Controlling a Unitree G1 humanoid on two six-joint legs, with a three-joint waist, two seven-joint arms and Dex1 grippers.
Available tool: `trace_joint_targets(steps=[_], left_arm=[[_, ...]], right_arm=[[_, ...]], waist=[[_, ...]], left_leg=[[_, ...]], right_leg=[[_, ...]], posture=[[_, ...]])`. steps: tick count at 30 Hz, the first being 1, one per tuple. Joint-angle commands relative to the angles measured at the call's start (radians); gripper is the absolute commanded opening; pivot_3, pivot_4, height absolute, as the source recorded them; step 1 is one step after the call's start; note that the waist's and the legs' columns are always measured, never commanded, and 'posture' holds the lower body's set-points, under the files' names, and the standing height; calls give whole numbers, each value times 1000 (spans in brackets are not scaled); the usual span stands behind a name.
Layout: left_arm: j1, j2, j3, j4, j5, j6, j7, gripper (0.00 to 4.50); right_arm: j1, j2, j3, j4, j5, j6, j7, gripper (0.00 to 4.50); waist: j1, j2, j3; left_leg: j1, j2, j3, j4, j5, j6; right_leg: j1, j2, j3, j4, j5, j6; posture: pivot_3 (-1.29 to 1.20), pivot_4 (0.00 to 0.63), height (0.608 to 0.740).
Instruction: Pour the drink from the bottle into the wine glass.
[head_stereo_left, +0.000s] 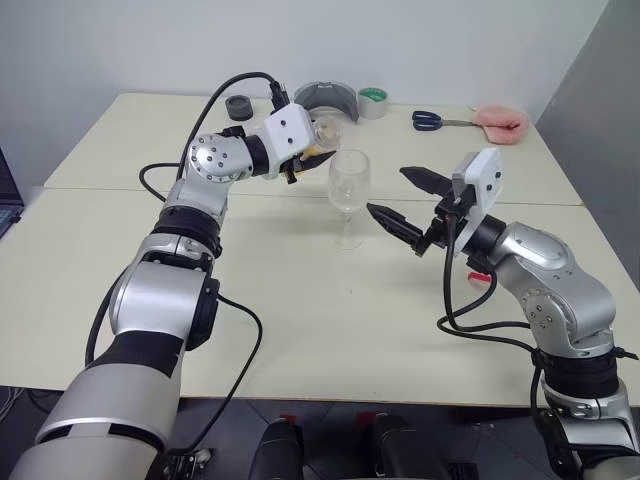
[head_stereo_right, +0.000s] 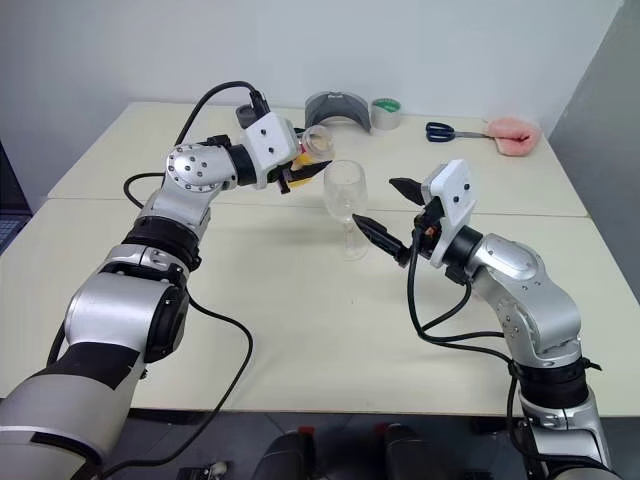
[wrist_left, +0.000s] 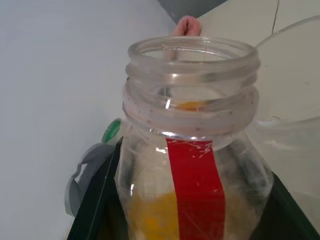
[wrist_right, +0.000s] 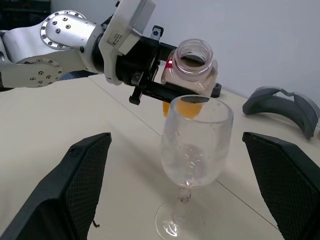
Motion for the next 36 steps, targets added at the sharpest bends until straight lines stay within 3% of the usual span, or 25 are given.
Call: trace_joint_targets(steps=[1,36], left_arm=[[-55,13,-18,-4,36,-58,47,1805],[-174,82,-222,78,350,-204,363,1805]], right_arm=[[-39,6,-22,-55,29,19,-17,4500],[-39,17,-20,-54,34,17,-32,4500]], waist=[[0,0,0],[0,0,0]], left_leg=[[0,0,0,0,0,0],[0,0,0,0,0,0]], right_leg=[[0,0,0,0,0,0],[0,0,1,1,0,0]], posture=[[0,150,740],[0,150,740]])
